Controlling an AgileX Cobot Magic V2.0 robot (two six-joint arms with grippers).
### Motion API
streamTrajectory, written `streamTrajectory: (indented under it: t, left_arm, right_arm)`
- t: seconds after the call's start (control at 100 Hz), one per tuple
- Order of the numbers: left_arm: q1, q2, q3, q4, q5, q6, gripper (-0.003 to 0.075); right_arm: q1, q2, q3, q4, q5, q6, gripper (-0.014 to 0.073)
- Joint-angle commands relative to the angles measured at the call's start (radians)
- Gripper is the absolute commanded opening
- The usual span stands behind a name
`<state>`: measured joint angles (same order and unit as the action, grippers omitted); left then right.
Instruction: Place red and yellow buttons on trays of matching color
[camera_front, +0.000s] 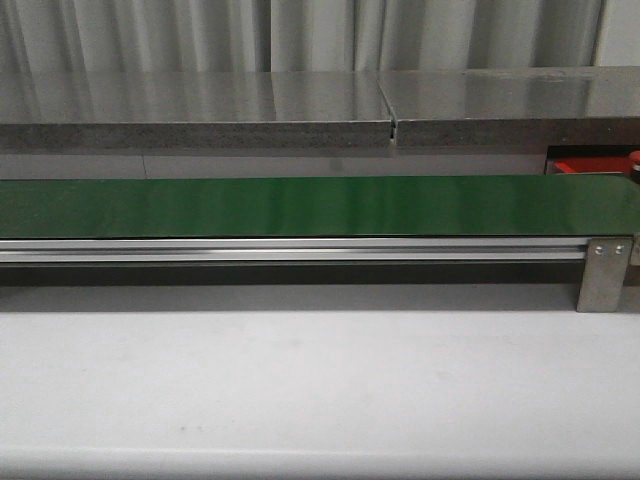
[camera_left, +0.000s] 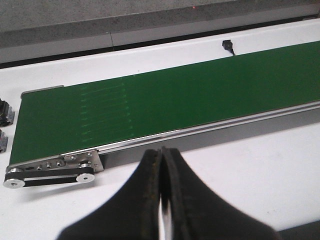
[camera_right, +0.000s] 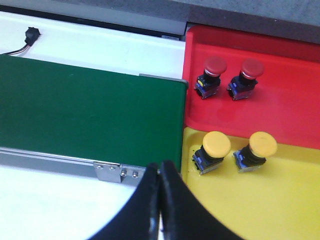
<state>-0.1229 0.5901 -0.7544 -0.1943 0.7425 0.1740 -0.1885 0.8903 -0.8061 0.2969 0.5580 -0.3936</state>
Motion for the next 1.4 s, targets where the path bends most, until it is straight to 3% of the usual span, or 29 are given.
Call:
streamTrajectory:
  t: [0.0,0.38,0.74,0.96,1.28,1.39]
  left_arm:
    - [-0.007,0.001,-0.027,-0.018,-0.084,-0.011,-0.0020]
    - [-0.007,0.001,-0.027,-0.018,-0.084,-0.011,-0.0020]
    - [0.008,0.074,-0.033,-0.019,-0.129,-0.031,-0.0020]
    - [0.123,0.228,-0.130,-0.024,-0.134,-0.065,-0.0020]
    - [0.332,0.457,-0.287,-0.149,-0.108,-0.065,-0.0018]
    - [0.393,0.536,-0.330,-0.170,-0.093,-0.065,0.0020]
  right_arm:
    - [0.000,-0.067,0.007,0.001,-0.051,-0.011,-0.0118]
    - [0.000,-0.282,0.139,0.023,-0.050,-0.011,-0.0118]
    - [0.000,-0.295,0.142,0.023,-0.054,-0.011,-0.0118]
    - [0.000,-0.295,0.142,0.023,-0.057,-0.011,-0.0118]
    - [0.000,-0.295,0.142,0.023,-0.053,-0.011,-0.0118]
    - [0.000,-0.295,0.142,0.023,-0.053,-0.011,-0.0118]
